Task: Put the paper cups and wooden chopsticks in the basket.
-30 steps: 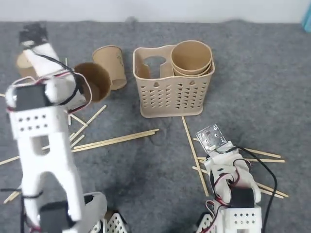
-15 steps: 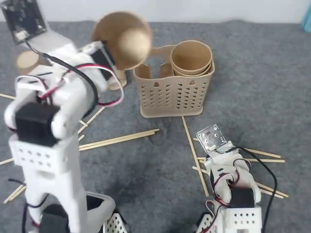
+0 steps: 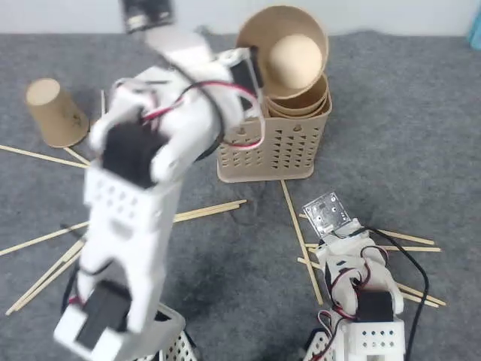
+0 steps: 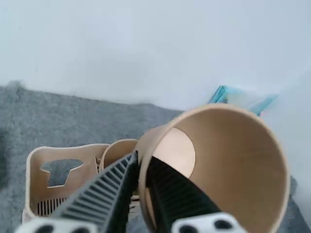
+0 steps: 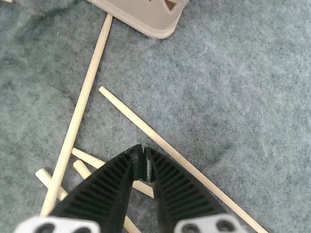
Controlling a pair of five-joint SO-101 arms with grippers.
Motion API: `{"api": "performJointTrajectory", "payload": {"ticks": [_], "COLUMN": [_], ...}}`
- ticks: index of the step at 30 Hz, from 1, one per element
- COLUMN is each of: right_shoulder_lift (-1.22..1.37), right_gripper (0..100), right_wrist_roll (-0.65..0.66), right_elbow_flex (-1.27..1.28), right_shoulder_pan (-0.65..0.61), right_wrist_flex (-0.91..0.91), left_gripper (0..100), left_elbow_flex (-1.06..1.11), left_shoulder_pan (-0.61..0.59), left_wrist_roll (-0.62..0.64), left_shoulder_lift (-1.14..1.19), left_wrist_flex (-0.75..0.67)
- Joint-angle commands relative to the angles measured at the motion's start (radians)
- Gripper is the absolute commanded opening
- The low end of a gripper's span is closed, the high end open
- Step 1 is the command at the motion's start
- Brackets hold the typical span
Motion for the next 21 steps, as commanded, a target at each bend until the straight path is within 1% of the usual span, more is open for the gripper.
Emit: {"api": "performJointTrajectory", "payload": {"ticks": [1, 7, 15, 21], "right_shoulder_lift": [-0.013, -0.013, -0.013, -0.013], "right_gripper": [0.9, 0.9, 0.9, 0.9], "right_wrist_roll": [0.018, 0.018, 0.018, 0.018], "right_elbow_flex": [0.018, 0.018, 0.018, 0.018], "right_shoulder_pan": [0.001, 0.001, 0.001, 0.001], "right_wrist_flex": [-0.018, -0.019, -0.021, -0.022], "left_gripper": [2, 2, 2, 2], "left_elbow_flex": [-0.079, -0.125, -0.124, -0.124], "left_shoulder_pan": [0.008, 0.003, -0.066, -0.069], "left_wrist_roll": [0.009, -0.018, -0.018, -0.020], "left_shoulder_lift": [0.074, 0.175, 0.273, 0.299], "left_wrist_flex": [-0.014, -0.008, -0.008, 0.074]}}
